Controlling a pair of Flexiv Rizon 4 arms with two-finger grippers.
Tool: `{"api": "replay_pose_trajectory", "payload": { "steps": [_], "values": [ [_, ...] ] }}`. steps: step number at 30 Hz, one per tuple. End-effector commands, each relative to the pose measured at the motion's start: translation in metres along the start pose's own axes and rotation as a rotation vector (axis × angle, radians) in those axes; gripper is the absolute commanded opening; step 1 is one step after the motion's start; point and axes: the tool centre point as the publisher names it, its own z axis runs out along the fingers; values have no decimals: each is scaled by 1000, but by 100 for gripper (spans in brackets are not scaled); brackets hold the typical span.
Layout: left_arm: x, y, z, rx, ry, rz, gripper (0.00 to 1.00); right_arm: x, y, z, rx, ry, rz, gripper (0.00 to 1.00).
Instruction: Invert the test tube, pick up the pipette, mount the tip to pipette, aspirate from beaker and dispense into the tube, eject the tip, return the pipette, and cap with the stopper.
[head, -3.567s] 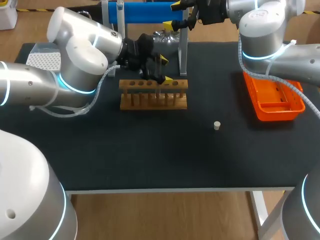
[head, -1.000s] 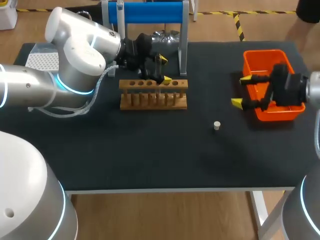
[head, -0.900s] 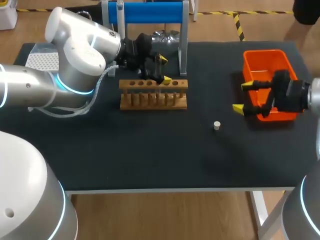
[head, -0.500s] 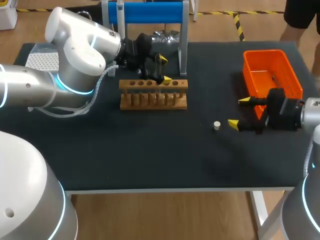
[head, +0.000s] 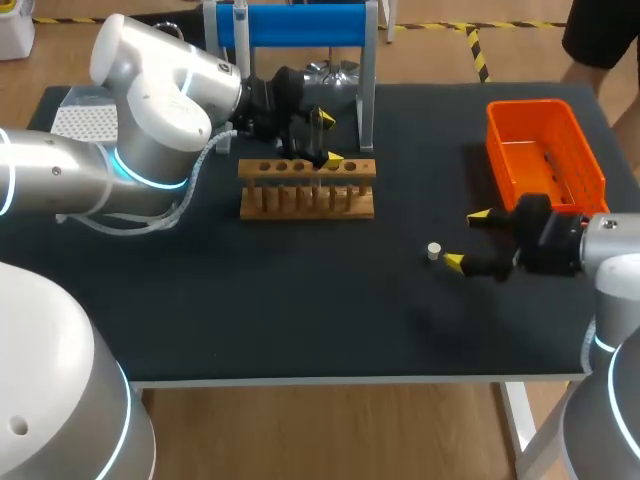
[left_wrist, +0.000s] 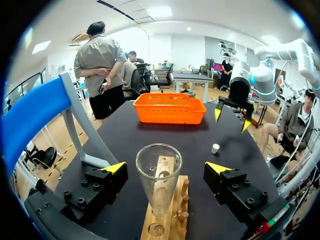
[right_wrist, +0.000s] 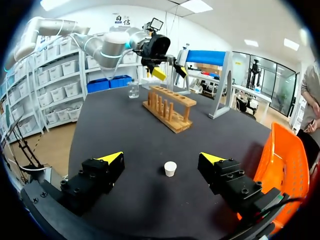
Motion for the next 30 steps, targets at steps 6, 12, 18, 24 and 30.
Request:
{"api": "replay_pose_trajectory", "payload": {
  "steps": [6, 12, 18, 24, 30],
  "values": [
    [-1, 0, 0, 0, 5, 0, 100, 2, -8, 19, 17, -7, 6, 100],
    [-1, 0, 0, 0, 5, 0, 100, 4, -12, 28, 23, 2, 18, 100],
    [-1, 0, 0, 0, 5, 0, 100, 4, -17, 35, 37, 12, 25, 100],
    [-1, 0, 0, 0, 5, 0, 100, 3, -22, 40, 49, 13, 37, 100],
    [-1, 0, 0, 0, 5, 0, 100, 2, -24, 44, 54, 15, 46, 100]
  ]
}}
